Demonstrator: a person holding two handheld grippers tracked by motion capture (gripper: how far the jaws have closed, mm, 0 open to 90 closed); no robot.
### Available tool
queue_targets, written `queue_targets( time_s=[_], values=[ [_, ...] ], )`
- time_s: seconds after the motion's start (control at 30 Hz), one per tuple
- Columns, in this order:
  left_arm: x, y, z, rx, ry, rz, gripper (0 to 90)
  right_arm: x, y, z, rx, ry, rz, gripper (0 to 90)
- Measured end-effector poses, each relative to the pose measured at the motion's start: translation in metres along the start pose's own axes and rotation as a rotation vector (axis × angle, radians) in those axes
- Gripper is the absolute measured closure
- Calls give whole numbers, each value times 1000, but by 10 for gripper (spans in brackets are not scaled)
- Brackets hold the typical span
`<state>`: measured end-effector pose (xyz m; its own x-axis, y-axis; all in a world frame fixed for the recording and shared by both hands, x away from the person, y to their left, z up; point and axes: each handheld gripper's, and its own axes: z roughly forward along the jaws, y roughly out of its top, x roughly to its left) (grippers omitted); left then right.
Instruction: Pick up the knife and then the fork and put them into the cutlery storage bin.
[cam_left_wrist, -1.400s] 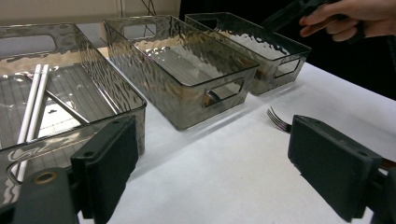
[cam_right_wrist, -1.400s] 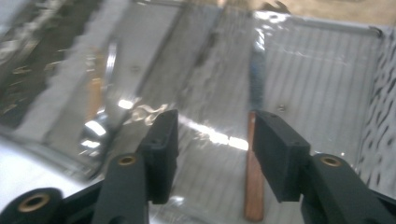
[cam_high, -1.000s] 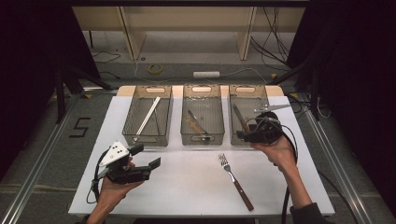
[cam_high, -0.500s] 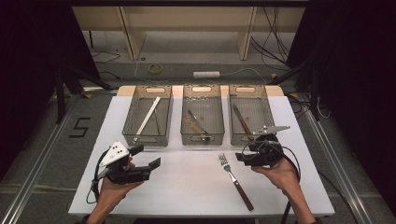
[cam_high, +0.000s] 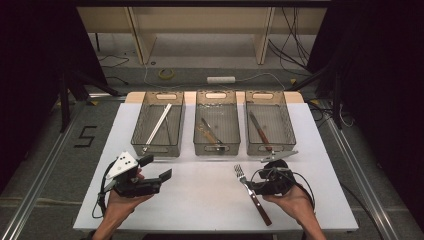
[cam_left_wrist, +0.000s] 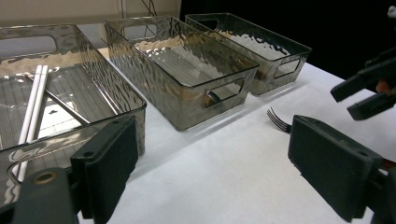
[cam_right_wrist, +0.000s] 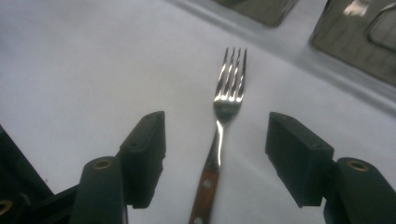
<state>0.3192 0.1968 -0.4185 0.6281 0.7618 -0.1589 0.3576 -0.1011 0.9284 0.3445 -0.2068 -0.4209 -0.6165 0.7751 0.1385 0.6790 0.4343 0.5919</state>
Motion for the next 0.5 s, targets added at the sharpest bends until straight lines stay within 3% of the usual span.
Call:
queue_targets(
  time_s=[0.5],
  values=[
    [0,0,0,1,-1,0,156,7,-28,15,106,-21,6,512]
  ],
)
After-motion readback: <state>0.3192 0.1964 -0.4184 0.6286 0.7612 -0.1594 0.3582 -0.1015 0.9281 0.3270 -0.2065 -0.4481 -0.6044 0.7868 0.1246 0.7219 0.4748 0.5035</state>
